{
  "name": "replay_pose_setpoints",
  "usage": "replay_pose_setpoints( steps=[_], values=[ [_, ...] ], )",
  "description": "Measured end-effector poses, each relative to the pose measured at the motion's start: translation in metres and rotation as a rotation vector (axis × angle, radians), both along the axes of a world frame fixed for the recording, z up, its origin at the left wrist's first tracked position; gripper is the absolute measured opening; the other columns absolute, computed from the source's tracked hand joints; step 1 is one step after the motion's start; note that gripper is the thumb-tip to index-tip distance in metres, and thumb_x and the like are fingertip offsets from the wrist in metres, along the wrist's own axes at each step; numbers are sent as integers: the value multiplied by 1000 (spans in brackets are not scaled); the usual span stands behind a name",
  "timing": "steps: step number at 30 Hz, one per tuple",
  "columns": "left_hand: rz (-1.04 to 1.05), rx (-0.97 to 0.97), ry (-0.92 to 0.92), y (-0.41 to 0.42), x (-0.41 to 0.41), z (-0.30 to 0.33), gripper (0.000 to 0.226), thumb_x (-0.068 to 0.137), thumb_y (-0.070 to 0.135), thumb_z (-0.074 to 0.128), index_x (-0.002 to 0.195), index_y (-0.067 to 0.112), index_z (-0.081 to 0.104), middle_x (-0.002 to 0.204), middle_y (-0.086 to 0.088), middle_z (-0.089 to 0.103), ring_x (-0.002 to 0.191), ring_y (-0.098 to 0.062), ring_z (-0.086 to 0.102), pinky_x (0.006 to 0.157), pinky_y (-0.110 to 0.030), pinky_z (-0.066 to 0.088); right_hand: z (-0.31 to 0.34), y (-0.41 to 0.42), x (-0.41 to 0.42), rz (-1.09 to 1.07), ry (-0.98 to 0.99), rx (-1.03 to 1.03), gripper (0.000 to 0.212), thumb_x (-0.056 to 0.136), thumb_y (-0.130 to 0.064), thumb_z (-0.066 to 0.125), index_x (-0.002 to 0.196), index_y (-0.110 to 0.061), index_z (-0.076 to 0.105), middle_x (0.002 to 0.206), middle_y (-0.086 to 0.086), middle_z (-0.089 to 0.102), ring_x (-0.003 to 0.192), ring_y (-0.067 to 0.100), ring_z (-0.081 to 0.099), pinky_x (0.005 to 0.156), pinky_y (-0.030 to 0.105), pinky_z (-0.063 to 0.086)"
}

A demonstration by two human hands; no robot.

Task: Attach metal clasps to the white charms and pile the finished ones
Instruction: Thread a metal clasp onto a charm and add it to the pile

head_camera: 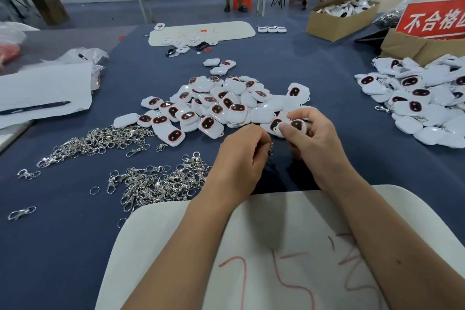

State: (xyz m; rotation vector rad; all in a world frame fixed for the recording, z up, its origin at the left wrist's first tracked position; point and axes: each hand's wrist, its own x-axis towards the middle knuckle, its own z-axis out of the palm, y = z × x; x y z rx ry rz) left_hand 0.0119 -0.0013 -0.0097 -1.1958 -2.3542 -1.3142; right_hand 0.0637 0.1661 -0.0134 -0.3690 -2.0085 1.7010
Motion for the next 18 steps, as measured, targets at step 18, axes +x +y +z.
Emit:
replay_pose_setpoints(
  steps=[18],
  values=[
    [-33, -73, -7, 1, 4, 3, 8, 95, 3, 58, 91, 6, 64, 87, -2, 63, 80, -21, 55, 73, -47, 47, 8, -9, 0, 54, -22, 247, 19, 90, -26, 53, 94, -16, 69, 75, -7, 65, 60, 3, 46, 58, 19, 38]
  ],
)
